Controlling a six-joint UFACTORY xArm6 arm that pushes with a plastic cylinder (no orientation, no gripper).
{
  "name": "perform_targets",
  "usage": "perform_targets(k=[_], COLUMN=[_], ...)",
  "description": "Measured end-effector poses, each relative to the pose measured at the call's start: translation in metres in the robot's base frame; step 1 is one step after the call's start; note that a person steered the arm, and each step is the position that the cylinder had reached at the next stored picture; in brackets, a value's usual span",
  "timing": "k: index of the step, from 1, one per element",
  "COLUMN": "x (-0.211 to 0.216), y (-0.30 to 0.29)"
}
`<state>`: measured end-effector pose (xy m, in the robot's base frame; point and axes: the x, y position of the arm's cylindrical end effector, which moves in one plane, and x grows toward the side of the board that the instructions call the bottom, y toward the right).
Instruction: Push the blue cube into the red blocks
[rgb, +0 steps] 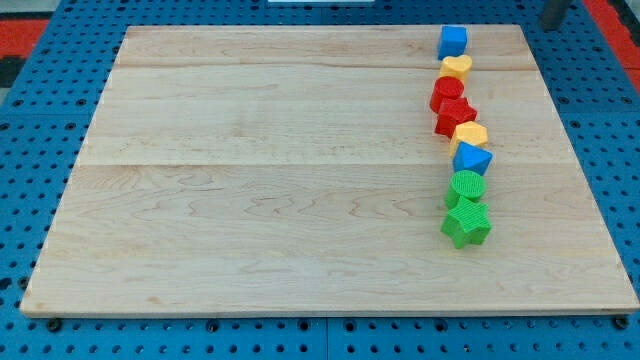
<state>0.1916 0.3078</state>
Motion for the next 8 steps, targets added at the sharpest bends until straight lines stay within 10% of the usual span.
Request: perform_targets(k=[2, 4, 8], x=[0.011, 0.115, 0.138], y=[-0.124, -0.148, -0.108])
